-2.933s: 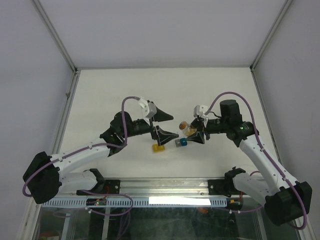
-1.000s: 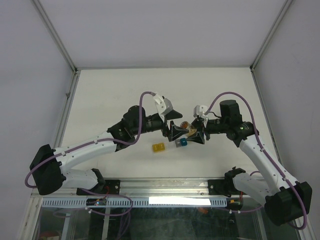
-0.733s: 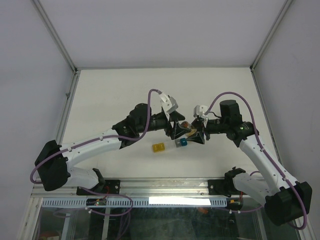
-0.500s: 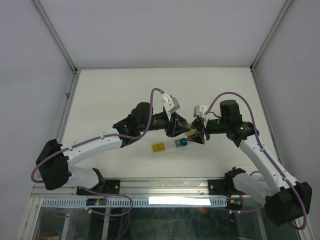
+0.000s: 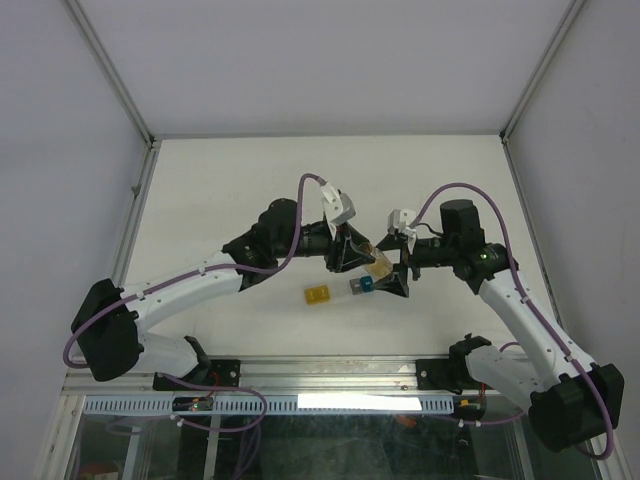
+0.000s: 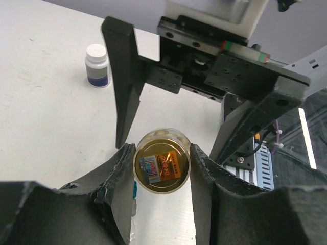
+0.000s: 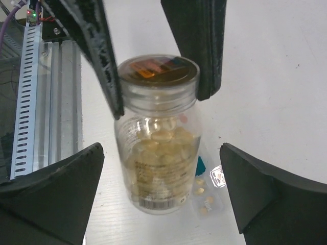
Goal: Sort the pills into containers
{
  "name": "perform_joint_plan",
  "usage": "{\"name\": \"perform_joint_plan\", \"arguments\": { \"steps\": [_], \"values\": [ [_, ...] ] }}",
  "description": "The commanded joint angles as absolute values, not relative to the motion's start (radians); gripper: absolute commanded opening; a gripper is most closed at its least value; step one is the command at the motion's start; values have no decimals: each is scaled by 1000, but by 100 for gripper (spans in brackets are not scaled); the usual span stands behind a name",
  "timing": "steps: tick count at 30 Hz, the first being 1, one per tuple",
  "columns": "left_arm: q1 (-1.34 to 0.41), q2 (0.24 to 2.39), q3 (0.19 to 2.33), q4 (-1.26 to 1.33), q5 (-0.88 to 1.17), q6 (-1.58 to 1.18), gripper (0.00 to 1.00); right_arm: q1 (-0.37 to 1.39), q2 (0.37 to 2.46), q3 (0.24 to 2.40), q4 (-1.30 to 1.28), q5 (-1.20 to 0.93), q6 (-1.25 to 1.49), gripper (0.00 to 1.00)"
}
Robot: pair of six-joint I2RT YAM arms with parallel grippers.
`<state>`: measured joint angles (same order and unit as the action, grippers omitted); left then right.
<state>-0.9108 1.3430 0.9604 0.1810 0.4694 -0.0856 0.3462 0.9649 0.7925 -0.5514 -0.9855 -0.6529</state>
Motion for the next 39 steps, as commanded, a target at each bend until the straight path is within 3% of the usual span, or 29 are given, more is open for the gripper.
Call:
{"name": "perform_joint_plan", "arguments": {
  "steps": [1,8,13,19,29,30,31,32,34,36,39],
  "values": [
    [-868,1322,939,204,506,-93,0,328,937,833,-520,-1026,-626,100],
    [-720,1280,828,142,356,-128,0,265,889,830,-501,-1060,-592,100],
    [-527,1316,870,35,77,-145,0,252,887,823,-486,-1051,-582,100],
    [-302,1572,1089,-112,-170,-186,0,247,890,812,-472,-1035,-574,100],
    [-193,1863,1444,-325,-251,-175,0,245,896,807,-466,-1022,-577,100],
    [-192,1870,1456,-333,-241,-174,4,245,898,807,-466,-1022,-577,100],
    [-192,1874,1461,-334,-230,-175,18,245,898,807,-465,-1021,-577,100],
    [-192,1876,1465,-336,-221,-174,39,246,900,807,-465,-1021,-577,100],
    [-192,1878,1474,-346,-208,-173,64,245,904,806,-466,-1019,-577,100],
    [-192,1865,1480,-354,-191,-174,79,245,908,808,-466,-1017,-574,100],
    [-194,1799,1472,-357,-135,-184,92,242,915,808,-459,-1026,-555,100]
  ]
}}
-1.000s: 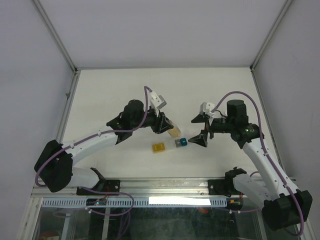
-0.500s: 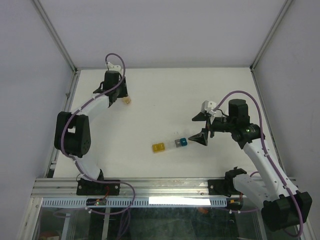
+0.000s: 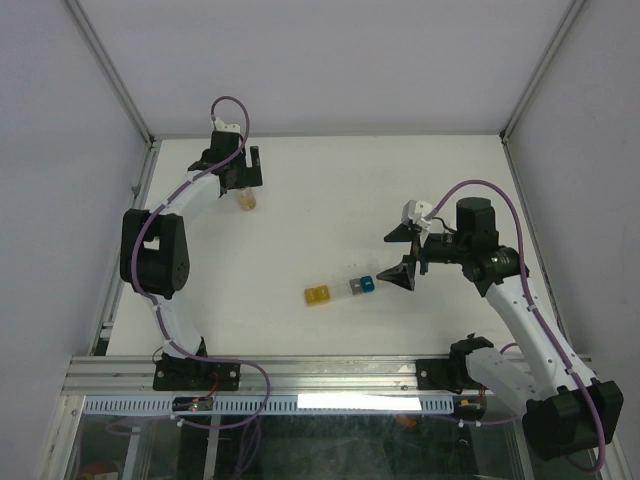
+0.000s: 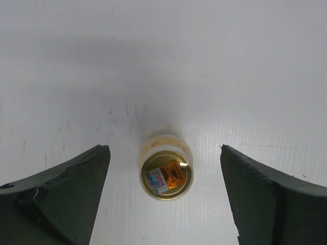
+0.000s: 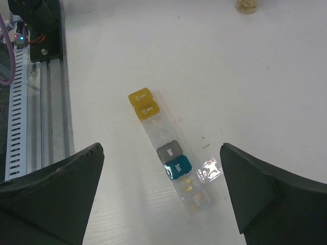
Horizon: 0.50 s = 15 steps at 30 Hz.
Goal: Sort the pills into containers
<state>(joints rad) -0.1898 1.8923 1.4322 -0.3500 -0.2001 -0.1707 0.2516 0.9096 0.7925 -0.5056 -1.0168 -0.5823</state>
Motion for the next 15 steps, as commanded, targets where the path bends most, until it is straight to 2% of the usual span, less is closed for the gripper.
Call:
{"name": "perform_joint_plan", "arguments": {
  "steps": [1,4,7,11,15],
  "values": [
    [-196,1765,1457,-357,-100,-186,92,240,920,807,-454,-1032,-545,100],
    [-253,1644,1396,-357,-9,-175,93,230,937,811,-436,-1052,-503,100],
    [-410,1499,1276,-293,-2,-138,98,216,965,819,-412,-1078,-436,100],
    [-596,1274,946,68,166,-100,99,197,1066,903,-549,-1205,-461,100],
    [-642,1133,621,482,438,-82,99,183,1134,970,-656,-1143,-576,99]
  ]
}}
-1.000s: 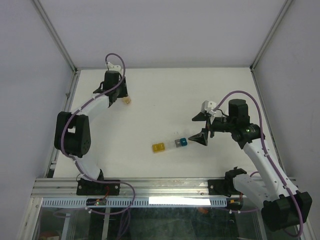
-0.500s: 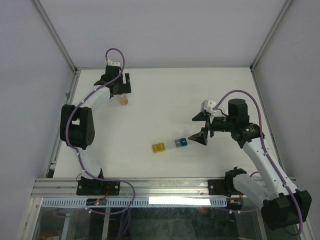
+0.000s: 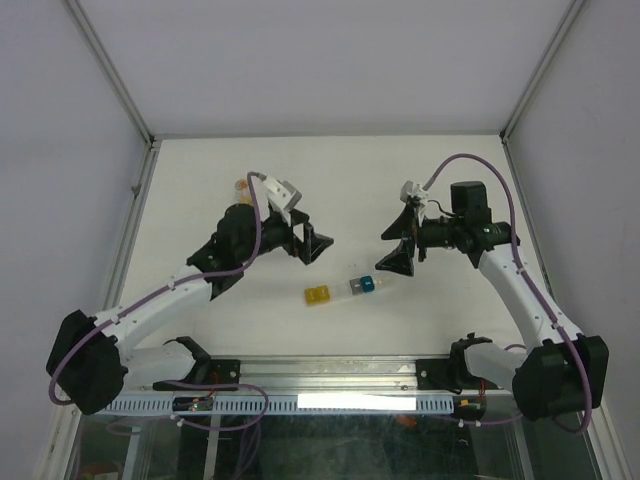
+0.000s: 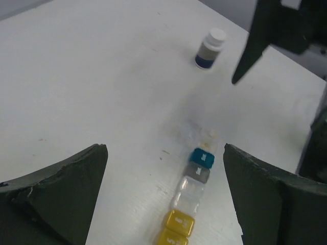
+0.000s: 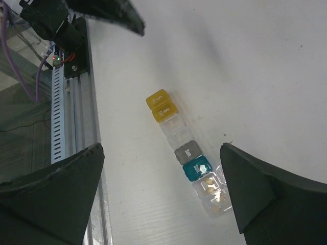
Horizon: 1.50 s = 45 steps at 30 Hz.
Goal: Sort the pills into containers
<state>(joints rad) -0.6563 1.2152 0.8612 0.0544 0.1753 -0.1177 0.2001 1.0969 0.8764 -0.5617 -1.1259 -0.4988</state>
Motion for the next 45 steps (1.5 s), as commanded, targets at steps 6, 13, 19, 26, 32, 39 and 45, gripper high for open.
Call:
{"name": "perform_joint_plan", "arguments": {
  "steps": [6,13,19,26,32,39,45],
  "values": [
    [-739,1136,493,572,511,78,98,134,1259,978,-639,-1102,-605,94],
    [-888,1278,513,489,338,202,95,110,1374,993,-594,-1008,-565,86],
    [-943,1409,557,473,249,242,93,109,1419,976,-535,-943,-502,79],
    [-969,1552,598,527,200,269,92,108,1469,975,-509,-907,-482,71],
    [-970,1625,622,542,152,294,88,110,1541,1008,-506,-890,-441,61],
    [-969,1664,640,520,139,326,66,115,1607,1019,-474,-835,-360,44],
    [-970,1689,645,511,160,360,39,131,1708,1059,-472,-793,-309,26]
  ]
}}
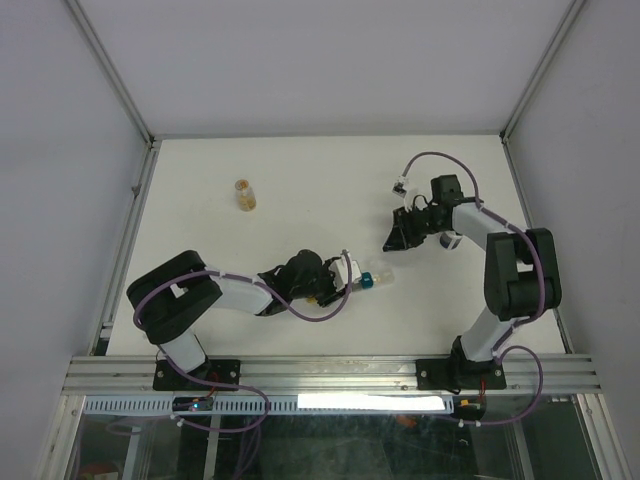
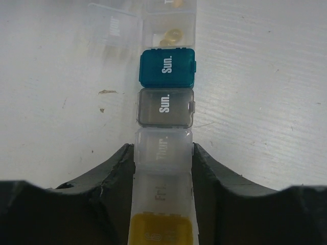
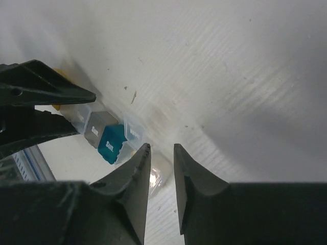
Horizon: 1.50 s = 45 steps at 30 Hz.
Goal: Sort the pills into containers
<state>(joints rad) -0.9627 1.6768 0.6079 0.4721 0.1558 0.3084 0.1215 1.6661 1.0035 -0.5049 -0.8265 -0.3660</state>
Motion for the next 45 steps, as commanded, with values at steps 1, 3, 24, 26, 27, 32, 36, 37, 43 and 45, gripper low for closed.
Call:
{"name": "perform_joint_plan", "arguments": {
  "steps": [1,3,24,26,27,32,36,37,43,45],
  "values": [
    [-970,1691,649,508,162,361,38,133,1717,1063,-472,-789,-304,24],
    [-969,1693,651,505,169,362,36,142,1732,1064,-471,-787,-298,20],
    [-966,1695,652,486,202,372,33,179,1761,1089,-714,-1030,-513,1],
    [-964,1697,657,480,201,370,33,179,1745,1083,-766,-1032,-561,1],
    [-963,1699,659,477,202,369,33,180,1736,1078,-780,-1019,-569,0],
    [-962,1704,665,472,205,366,33,199,1665,1011,-761,-888,-553,0],
    [-962,1706,672,467,209,367,33,224,1643,980,-728,-785,-530,0],
    [-962,1707,673,464,209,367,33,229,1644,976,-719,-765,-521,0],
    [-962,1709,677,453,216,367,33,281,1647,971,-681,-678,-491,0],
    [-962,1709,678,450,216,367,32,293,1638,972,-679,-675,-488,0]
  ]
}}
